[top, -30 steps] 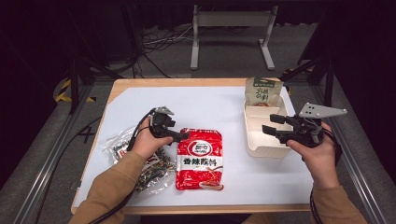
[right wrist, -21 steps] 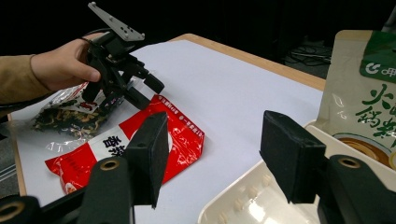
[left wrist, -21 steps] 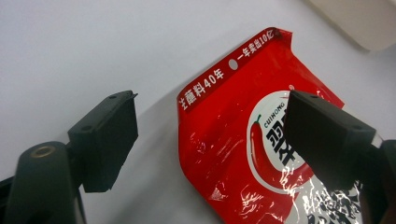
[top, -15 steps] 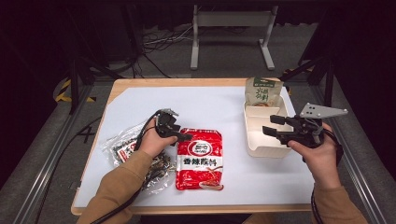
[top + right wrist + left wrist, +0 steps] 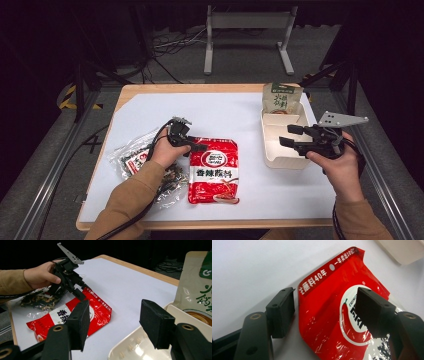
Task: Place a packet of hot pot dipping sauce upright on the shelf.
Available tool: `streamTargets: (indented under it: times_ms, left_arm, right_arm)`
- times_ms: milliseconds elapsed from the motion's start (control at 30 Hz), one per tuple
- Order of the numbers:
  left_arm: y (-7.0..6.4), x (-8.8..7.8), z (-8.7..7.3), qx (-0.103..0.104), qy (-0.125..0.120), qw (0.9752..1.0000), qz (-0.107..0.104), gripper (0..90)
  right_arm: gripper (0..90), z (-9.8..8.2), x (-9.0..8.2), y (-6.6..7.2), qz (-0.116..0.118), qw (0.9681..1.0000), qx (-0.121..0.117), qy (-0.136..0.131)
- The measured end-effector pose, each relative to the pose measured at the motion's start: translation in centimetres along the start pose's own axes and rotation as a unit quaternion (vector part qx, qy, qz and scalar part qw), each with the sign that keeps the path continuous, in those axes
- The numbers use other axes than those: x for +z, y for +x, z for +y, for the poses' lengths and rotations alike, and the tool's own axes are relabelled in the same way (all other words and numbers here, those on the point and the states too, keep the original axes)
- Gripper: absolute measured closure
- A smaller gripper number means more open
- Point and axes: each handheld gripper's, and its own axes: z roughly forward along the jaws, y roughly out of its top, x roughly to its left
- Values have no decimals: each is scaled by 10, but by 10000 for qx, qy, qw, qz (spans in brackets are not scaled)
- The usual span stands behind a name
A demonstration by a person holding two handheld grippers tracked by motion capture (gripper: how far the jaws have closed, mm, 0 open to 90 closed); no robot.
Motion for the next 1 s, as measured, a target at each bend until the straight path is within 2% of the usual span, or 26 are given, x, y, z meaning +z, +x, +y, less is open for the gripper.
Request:
streamTargets:
  times_ms: [100,233,333,500,600,667,767,900,1000]
  left_arm:
    - [-3,3,-1,-4,-11,10000,-79,351]
    - [-8,2,-1,157,3,9999,4,404]
    - [-7,-2,-2,119,-46,9999,-71,411]
    - [-13,-9,-4,280,-40,9993,-228,429]
    - [-17,-12,-5,352,-22,9988,-331,411]
    - [-25,-12,-4,529,72,9978,-399,415]
    - [-33,-8,-4,760,249,9964,-294,415]
    - [-37,2,-5,903,496,9945,-162,398]
    - [-36,5,-6,893,551,9944,-157,416]
  right_arm:
    - [410,0,0,0,5,10000,1,3]
    - [409,0,-1,0,-5,10000,5,-1]
    - [403,-1,0,0,7,10000,11,10]
    - [396,-1,1,1,34,10000,-19,78]
    - [395,-1,2,1,30,9999,-29,105]
    - [388,-1,4,1,73,9999,-4,138]
    - [388,-2,7,3,100,9997,-34,209]
    - [391,-1,8,4,139,9996,-80,212]
    - [394,-1,7,4,136,9996,-87,211]
